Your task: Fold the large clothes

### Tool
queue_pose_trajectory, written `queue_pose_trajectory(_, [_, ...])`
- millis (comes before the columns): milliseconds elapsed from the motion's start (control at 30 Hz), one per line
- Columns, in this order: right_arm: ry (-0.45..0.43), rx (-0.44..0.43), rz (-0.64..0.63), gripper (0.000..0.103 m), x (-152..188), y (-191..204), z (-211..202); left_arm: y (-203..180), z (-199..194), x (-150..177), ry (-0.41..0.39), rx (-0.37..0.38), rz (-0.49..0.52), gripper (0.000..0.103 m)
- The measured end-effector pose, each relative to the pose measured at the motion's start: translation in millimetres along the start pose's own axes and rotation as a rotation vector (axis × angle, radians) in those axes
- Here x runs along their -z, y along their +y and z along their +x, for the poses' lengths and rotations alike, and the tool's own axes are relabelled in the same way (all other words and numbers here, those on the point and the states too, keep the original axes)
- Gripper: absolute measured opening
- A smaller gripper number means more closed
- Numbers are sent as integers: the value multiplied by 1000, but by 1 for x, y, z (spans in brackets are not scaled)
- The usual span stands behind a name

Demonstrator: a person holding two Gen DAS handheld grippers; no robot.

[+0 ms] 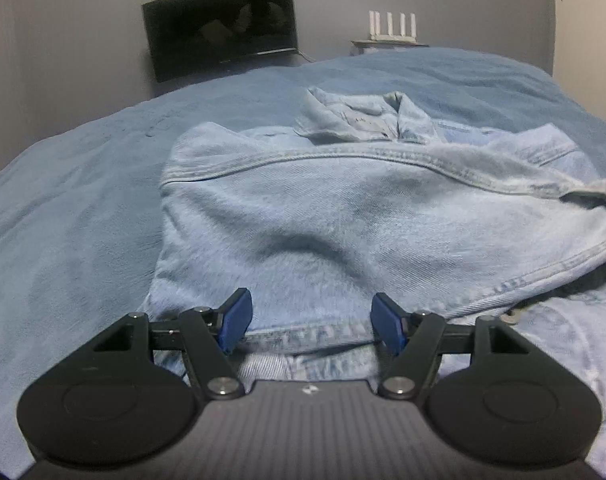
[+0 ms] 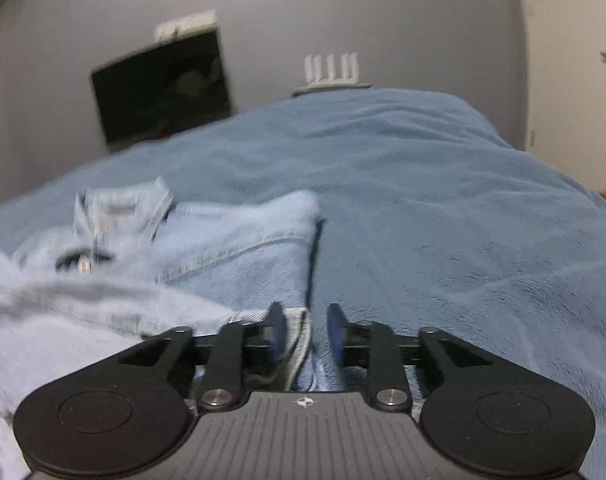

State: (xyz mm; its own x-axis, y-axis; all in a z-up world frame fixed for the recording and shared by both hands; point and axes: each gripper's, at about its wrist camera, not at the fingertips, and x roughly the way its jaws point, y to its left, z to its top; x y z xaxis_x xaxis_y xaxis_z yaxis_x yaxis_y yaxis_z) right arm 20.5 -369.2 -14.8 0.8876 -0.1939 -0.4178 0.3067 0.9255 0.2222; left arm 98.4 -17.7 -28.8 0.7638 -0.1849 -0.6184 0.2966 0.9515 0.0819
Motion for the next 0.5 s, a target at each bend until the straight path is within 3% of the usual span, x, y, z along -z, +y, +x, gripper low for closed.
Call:
queue_pose_trajectory(33, [-19, -2, 25, 45, -3, -2, -9, 1, -8, 1, 0, 0, -4, 67])
queue_pose_trajectory(100, [-47, 14, 19, 45, -11, -5, -29, 3, -24, 0, 4, -2, -8, 67])
queue_pose_trajectory(333, [-94, 44, -216, 55, -59, -14, -127, 24, -111, 3, 37, 16, -90, 67])
queue_pose_trajectory(500, [49, -33, -258, 67, -78, -42, -202, 24, -179, 13, 58, -42, -17, 70])
